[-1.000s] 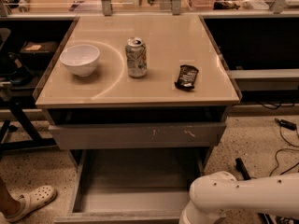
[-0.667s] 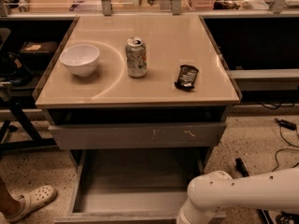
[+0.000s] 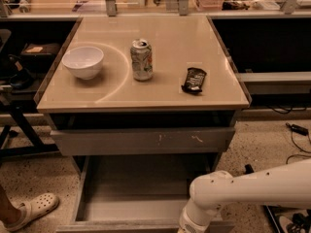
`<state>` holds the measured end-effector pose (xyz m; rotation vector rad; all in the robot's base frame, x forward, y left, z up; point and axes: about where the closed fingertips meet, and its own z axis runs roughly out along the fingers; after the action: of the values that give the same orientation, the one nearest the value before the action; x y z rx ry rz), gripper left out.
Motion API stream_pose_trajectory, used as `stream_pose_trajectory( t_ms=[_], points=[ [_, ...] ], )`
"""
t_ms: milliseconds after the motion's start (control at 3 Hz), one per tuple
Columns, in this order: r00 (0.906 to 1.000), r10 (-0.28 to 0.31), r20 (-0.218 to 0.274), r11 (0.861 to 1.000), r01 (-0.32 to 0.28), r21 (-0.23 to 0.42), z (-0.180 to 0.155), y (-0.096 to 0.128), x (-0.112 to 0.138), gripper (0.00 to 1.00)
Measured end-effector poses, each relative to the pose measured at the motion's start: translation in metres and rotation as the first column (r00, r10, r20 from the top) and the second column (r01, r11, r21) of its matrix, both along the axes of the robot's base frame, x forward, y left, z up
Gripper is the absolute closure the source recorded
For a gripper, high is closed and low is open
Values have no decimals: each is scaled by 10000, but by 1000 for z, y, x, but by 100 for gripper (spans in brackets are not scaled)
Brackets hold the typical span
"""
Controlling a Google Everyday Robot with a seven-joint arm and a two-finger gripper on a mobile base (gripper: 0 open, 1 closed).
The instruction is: Close middle drawer
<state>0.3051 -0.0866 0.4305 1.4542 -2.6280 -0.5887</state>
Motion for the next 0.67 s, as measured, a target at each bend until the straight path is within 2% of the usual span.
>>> stream_pose_trajectory(
  t_ms=[333, 667],
  points=[
    [10000, -7, -3, 10000, 7, 8, 0, 0, 1, 82],
    [10000, -6, -4, 10000, 6, 8, 0, 0, 1, 58]
  ],
)
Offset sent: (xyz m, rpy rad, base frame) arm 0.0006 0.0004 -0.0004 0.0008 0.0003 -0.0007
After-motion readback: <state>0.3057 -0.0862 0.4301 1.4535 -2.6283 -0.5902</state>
